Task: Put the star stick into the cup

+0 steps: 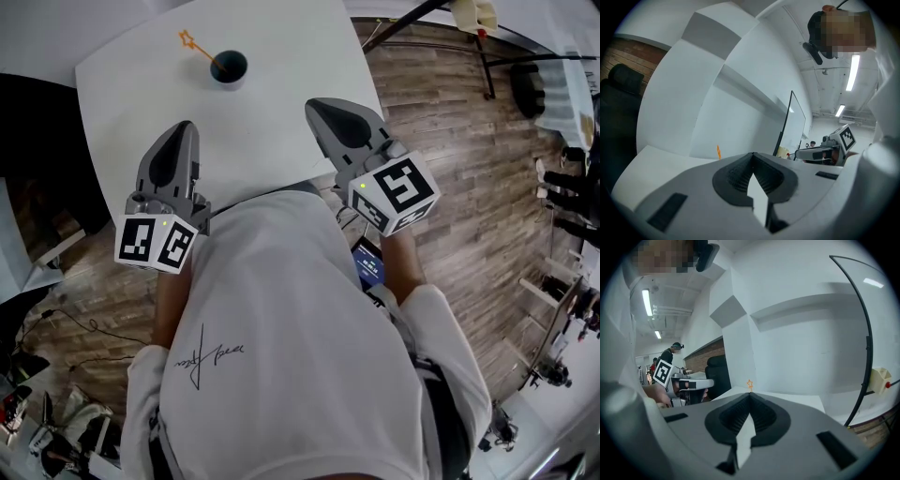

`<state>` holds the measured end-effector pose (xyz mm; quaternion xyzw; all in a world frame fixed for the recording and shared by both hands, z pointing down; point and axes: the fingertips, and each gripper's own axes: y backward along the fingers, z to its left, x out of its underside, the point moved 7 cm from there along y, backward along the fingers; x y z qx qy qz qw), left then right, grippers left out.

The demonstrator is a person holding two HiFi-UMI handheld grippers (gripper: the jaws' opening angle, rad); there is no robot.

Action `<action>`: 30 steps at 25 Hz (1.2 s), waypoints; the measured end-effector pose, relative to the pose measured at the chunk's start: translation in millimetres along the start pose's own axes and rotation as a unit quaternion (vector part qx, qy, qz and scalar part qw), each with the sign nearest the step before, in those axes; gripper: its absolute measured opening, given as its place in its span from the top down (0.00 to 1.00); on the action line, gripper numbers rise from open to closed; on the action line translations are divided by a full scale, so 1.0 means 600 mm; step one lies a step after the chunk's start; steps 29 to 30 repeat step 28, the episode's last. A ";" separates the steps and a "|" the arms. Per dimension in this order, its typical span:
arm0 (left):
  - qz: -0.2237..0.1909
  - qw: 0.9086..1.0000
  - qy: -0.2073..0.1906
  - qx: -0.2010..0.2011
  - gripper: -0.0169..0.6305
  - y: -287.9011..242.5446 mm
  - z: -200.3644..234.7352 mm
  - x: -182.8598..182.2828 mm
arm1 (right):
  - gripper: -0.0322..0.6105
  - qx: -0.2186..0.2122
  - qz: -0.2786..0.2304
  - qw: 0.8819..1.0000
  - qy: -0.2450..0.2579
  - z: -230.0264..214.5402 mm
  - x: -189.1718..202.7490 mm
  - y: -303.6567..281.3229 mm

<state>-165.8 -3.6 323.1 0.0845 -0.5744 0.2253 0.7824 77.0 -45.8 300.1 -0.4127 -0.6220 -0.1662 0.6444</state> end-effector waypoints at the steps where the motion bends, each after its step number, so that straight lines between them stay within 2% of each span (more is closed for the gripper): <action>1: -0.001 1.000 0.000 -0.001 0.96 0.003 0.000 0.000 | 0.94 -0.003 0.000 1.000 0.002 0.001 0.000 -0.001; 8: 0.000 1.000 0.004 -0.003 0.96 0.015 -0.003 0.002 | 0.94 -0.018 0.008 1.000 0.009 0.009 0.001 -0.002; 30: -0.003 1.000 0.001 -0.018 0.96 0.022 0.003 0.003 | 0.94 -0.025 0.008 1.000 0.008 0.004 -0.003 -0.015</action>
